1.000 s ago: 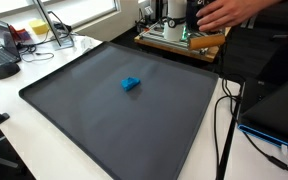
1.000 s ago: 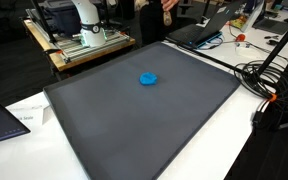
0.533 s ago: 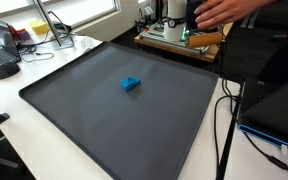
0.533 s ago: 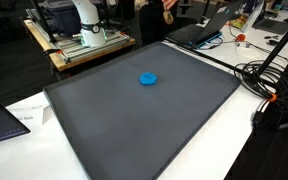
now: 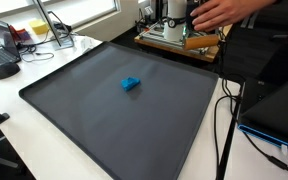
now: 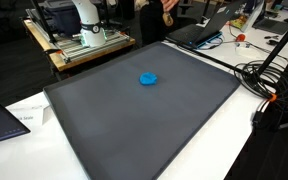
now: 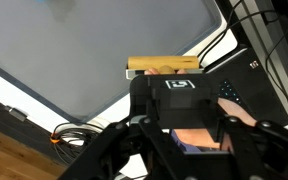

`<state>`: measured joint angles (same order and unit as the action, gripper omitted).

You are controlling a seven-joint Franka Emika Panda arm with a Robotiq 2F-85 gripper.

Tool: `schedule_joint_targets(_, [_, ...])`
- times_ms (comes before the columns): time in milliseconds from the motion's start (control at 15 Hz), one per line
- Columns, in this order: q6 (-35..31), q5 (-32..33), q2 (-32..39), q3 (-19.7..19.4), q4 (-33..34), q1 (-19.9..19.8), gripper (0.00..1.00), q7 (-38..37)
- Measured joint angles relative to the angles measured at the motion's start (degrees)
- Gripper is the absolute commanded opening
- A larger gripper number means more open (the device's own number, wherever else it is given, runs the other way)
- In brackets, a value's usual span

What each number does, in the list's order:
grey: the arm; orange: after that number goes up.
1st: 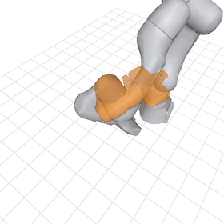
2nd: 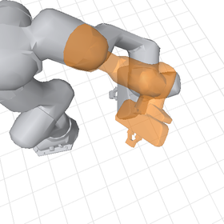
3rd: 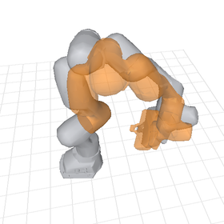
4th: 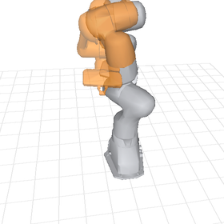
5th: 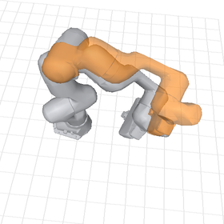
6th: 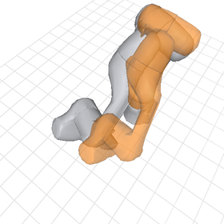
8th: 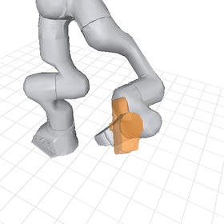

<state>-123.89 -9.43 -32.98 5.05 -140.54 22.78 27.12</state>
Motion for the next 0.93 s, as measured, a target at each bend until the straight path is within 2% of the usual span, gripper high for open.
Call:
schedule_joint_targets(267, [0.3, -0.2, 0.1, -0.1, 0.1, 0.0, 0.46, 0.7])
schedule_joint_targets(400, [0.3, -0.2, 0.8, -0.1, 0.5, 0.1, 0.47, 0.8])
schedule_joint_targets(800, [0.3, -0.6, 3.1, -0.3, 1.8, 0.1, 0.6, 1.6])
schedule_joint_targets(867, [0.3, -0.6, 3.3, -0.4, 2.0, 0.1, 0.69, 1.8])
schedule_joint_targets(933, [0.3, -0.6, 3.6, -0.4, 2.1, 0.1, 0.66, 1.9])
